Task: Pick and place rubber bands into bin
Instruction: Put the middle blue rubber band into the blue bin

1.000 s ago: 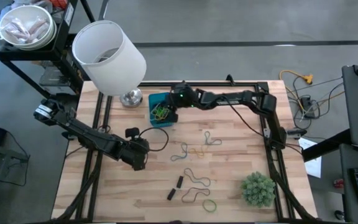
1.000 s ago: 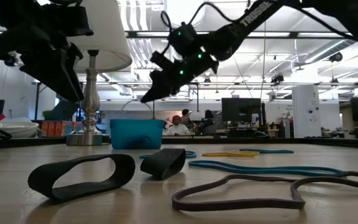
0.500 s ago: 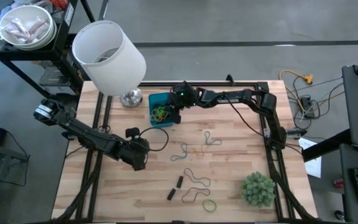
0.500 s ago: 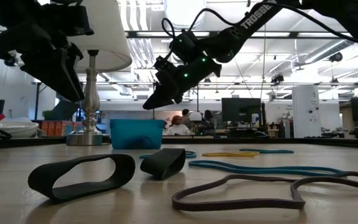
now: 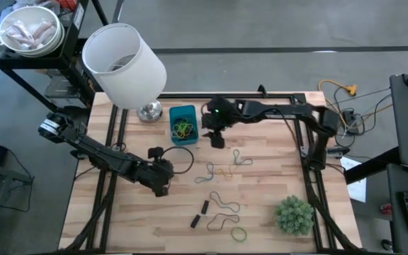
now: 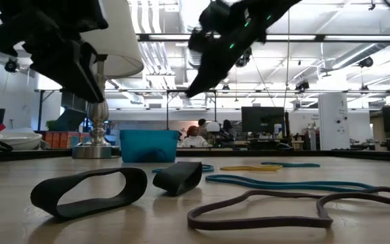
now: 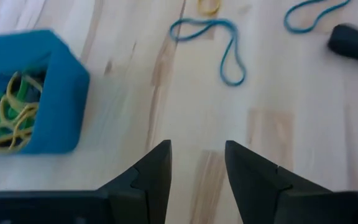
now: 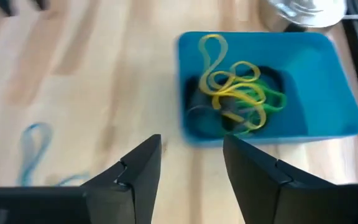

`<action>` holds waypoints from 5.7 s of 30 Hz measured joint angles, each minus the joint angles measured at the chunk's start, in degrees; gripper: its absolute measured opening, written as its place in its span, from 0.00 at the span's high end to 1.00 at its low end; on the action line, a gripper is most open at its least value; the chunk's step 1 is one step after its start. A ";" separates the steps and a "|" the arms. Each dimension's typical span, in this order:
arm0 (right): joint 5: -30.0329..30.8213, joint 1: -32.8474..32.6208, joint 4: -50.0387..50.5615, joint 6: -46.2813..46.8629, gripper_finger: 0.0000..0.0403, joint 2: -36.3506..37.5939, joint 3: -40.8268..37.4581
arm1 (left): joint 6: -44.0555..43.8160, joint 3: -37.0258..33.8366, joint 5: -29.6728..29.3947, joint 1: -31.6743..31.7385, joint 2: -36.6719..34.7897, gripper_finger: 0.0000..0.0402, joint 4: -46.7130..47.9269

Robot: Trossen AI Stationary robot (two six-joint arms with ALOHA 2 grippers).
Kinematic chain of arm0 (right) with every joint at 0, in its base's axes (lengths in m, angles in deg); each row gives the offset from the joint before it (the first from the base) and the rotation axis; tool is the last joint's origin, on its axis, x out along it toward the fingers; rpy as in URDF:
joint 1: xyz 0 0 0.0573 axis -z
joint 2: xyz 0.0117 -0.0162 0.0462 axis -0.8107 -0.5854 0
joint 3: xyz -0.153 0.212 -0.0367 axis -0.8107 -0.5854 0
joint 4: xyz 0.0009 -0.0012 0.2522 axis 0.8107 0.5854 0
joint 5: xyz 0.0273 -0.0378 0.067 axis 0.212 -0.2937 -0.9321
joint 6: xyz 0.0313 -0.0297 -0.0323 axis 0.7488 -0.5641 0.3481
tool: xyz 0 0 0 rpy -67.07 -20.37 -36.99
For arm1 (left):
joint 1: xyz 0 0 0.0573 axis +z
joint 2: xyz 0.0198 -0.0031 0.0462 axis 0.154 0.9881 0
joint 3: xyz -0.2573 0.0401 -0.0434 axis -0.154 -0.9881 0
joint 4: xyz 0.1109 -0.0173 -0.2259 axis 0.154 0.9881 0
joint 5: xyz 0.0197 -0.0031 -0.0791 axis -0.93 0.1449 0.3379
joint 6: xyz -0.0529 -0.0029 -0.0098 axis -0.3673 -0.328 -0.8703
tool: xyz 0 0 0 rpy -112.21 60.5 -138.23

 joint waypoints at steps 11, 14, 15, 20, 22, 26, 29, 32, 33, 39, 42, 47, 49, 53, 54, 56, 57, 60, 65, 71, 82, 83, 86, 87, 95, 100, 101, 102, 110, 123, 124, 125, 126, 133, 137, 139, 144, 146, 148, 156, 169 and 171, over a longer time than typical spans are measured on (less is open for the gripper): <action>0.26 -2.86 3.25 -0.30 0.65 24.10 -17.19 | 8.88 -0.02 0.42 0.04 0.26 0.66 -9.39; 0.33 -2.86 2.67 1.49 0.67 32.29 -23.42 | 12.57 -0.02 0.48 0.04 1.26 0.66 -12.56; 0.33 -2.86 2.48 2.21 0.67 35.02 -25.52 | 14.22 -0.02 0.45 0.04 1.77 0.66 -14.49; 0.30 -2.88 0.66 6.76 0.70 48.68 -36.74 | 24.15 0.00 0.69 0.04 4.90 0.66 -23.33; 0.29 -2.88 -0.90 8.48 0.70 53.82 -41.49 | 27.68 0.00 0.70 0.06 6.11 0.66 -25.97; 0.29 -2.88 -6.22 10.33 0.72 62.63 -50.18 | 32.19 0.51 0.69 0.22 8.88 0.66 -28.59; 0.27 -2.88 -10.30 10.54 0.72 67.83 -55.22 | 32.60 1.59 0.72 0.89 10.97 0.66 -28.88; 0.23 -2.88 -13.43 11.32 0.72 71.37 -58.83 | 32.61 2.41 0.65 2.29 13.18 0.66 -28.93; 0.24 -2.88 -14.51 11.50 0.72 72.20 -59.72 | 32.64 2.49 0.67 2.80 13.88 0.66 -28.89; -0.68 -2.88 -21.49 11.60 0.72 74.06 -64.38 | 31.99 2.54 3.37 6.66 17.87 0.66 -28.53; -1.52 -2.88 -23.57 11.16 0.73 74.06 -65.32 | 29.36 2.58 8.08 8.88 18.69 0.66 -28.57; -1.81 -2.88 -23.98 12.59 0.75 74.06 -65.41 | 22.33 3.13 14.02 11.31 20.06 0.66 -28.66; -1.86 -2.89 -23.98 12.99 0.75 74.06 -65.41 | 18.60 3.41 14.13 11.47 21.31 0.66 -29.07; -1.92 -3.26 -23.87 13.07 0.75 73.93 -65.41 | 15.26 3.39 13.94 11.45 24.53 0.66 -31.68; -1.94 -3.28 -23.85 13.10 0.75 73.90 -65.41 | 14.70 3.40 13.94 11.45 25.32 0.66 -32.20; -1.99 -3.24 -23.93 13.27 0.75 73.73 -65.41 | 14.22 4.21 13.74 11.61 26.91 0.66 -32.68; -2.34 -3.26 -23.78 13.26 0.75 73.69 -65.41 | 14.20 4.81 13.74 11.63 27.58 0.66 -32.72; -3.10 -3.26 -23.77 13.16 0.76 73.38 -65.41 | 14.18 6.87 13.71 11.63 29.09 0.66 -33.04; -3.19 -3.26 -23.77 13.03 0.77 73.17 -65.43 | 12.72 9.32 14.00 11.63 30.74 0.66 -32.59; -3.21 -3.26 -23.74 13.07 0.76 73.14 -65.43 | 10.39 9.99 15.26 11.76 32.50 0.66 -32.22; -3.19 -3.26 -23.72 13.07 0.80 73.10 -65.43 | 4.83 10.10 15.53 11.96 32.52 0.67 -27.73; -3.19 -3.26 -23.72 13.07 0.80 73.10 -65.43 | 4.73 10.10 15.55 11.96 32.50 0.67 -27.22; -3.19 -3.26 -23.72 13.07 0.80 73.10 -65.43 | 4.69 10.14 16.06 11.96 32.45 0.67 -26.38; -3.19 -3.26 -23.72 13.07 0.80 73.10 -65.43 | 4.69 10.14 16.42 11.97 32.41 0.68 -26.16; -3.19 -3.26 -23.72 13.07 0.80 73.10 -65.43 | 5.25 10.14 18.25 12.00 32.29 0.92 -23.96; -3.19 -3.26 -23.72 13.05 0.82 73.10 -65.43 | 5.90 10.33 18.68 12.11 32.27 0.99 -22.89; -3.19 -3.26 -23.72 13.07 0.82 73.10 -65.43 | 6.66 10.44 18.65 12.11 32.27 0.99 -22.69; -3.19 -3.26 -23.72 13.05 0.82 73.10 -65.43 | 6.98 10.56 18.48 12.11 32.11 0.99 -22.38; -3.17 -3.25 -23.64 12.88 0.81 73.10 -65.43 | 6.77 11.39 10.60 10.83 29.45 1.00 -14.18; -3.15 -3.23 -23.64 12.88 0.83 73.12 -65.43 | 6.91 12.11 -7.68 6.25 23.16 1.00 -11.39; -3.15 -3.25 -23.64 12.87 0.82 73.12 -65.43 | 7.09 12.11 -9.13 6.08 22.74 1.00 -11.34; -3.13 -3.24 -23.64 12.88 0.82 73.10 -65.43 | 7.40 12.11 -10.17 5.94 22.25 1.00 -11.09; -3.15 -3.26 -23.64 12.88 0.82 73.10 -65.43 | 7.63 12.11 -11.44 5.88 21.76 1.00 -10.88; -3.15 -3.25 -23.68 12.90 0.82 73.06 -65.43 | 8.26 12.13 -7.45 6.19 19.58 1.00 -10.01; -3.15 -3.23 -23.71 12.91 0.83 73.06 -65.43 | 6.71 11.72 0.11 6.85 19.54 1.00 -9.91; -3.14 -3.23 -23.74 12.96 0.83 73.06 -65.43 | 6.70 11.64 0.16 7.03 20.04 1.00 -10.09; -3.13 -3.26 -23.79 13.05 0.81 73.06 -65.43 | 9.98 11.65 4.52 8.55 21.20 1.00 -9.82; -3.12 -3.23 -23.83 13.03 0.81 73.06 -65.43 | 11.80 11.98 10.63 10.15 21.20 1.00 -9.94; -3.13 -3.24 -23.83 12.92 0.82 73.06 -65.43 | 13.37 12.37 15.73 11.77 21.20 1.00 -9.99; -3.15 -3.23 -23.89 12.90 0.84 73.03 -65.43 | 17.90 13.97 21.09 14.90 21.23 0.84 -9.99; -3.12 -3.25 -23.92 12.92 0.82 72.99 -65.44 | 19.04 16.43 22.77 17.02 29.62 0.58 -10.37; -3.12 -3.26 -23.88 12.88 0.82 72.99 -65.50 | 18.80 17.33 22.95 17.42 30.39 0.58 -9.65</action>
